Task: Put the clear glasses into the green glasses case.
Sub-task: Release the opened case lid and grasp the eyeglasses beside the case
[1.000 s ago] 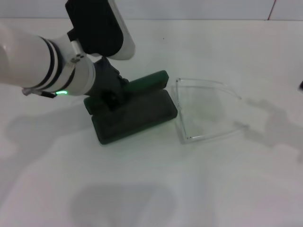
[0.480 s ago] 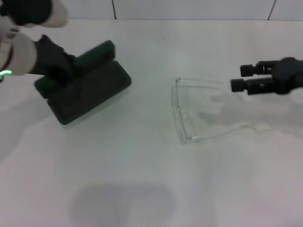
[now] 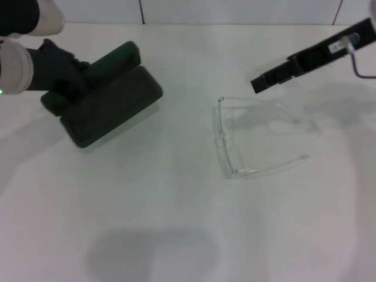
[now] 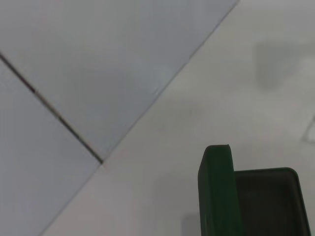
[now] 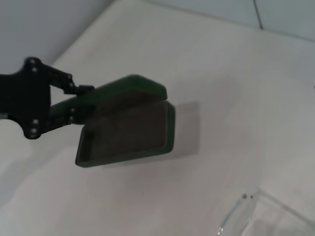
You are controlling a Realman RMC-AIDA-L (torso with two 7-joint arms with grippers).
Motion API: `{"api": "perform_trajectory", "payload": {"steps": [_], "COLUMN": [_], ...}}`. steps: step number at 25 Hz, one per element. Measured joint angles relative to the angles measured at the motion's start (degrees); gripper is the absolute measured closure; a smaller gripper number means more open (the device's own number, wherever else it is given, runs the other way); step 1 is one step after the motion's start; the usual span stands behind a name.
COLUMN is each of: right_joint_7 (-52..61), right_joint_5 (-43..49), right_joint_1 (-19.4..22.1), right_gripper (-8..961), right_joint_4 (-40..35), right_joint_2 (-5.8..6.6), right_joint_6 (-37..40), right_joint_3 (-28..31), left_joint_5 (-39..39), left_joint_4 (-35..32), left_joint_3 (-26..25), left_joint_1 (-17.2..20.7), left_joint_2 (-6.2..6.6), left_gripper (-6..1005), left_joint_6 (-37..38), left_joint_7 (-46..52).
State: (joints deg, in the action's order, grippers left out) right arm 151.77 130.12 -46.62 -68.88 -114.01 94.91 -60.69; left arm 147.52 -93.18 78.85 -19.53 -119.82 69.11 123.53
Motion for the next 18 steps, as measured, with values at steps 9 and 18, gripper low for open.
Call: {"api": "perform_trajectory", "payload": {"steps": [9, 18], "right_joint_7": [6.72, 8.57], "right_joint_5": [10.62, 15.60], "right_joint_1": [-14.43, -19.69], "right_gripper": [248, 274], "right_joint_4": [16.55, 26.80], "right_joint_2": [-0.24, -1.34], "right_joint_6": [-0.41, -6.68], "right_joint_3": [0.27, -0.12], "left_joint_5": [-3.64, -3.66], "left_joint_4": [2.77, 3.75], "left_joint_3": [-1.65, -1.68], "left_joint_1": [-0.05, -1.11], "left_joint_2": [0.11, 0.36], "left_gripper": [791, 790], "left_joint_6": [-2.52, -2.64], "left_joint_7": [-3.81, -4.22]}}
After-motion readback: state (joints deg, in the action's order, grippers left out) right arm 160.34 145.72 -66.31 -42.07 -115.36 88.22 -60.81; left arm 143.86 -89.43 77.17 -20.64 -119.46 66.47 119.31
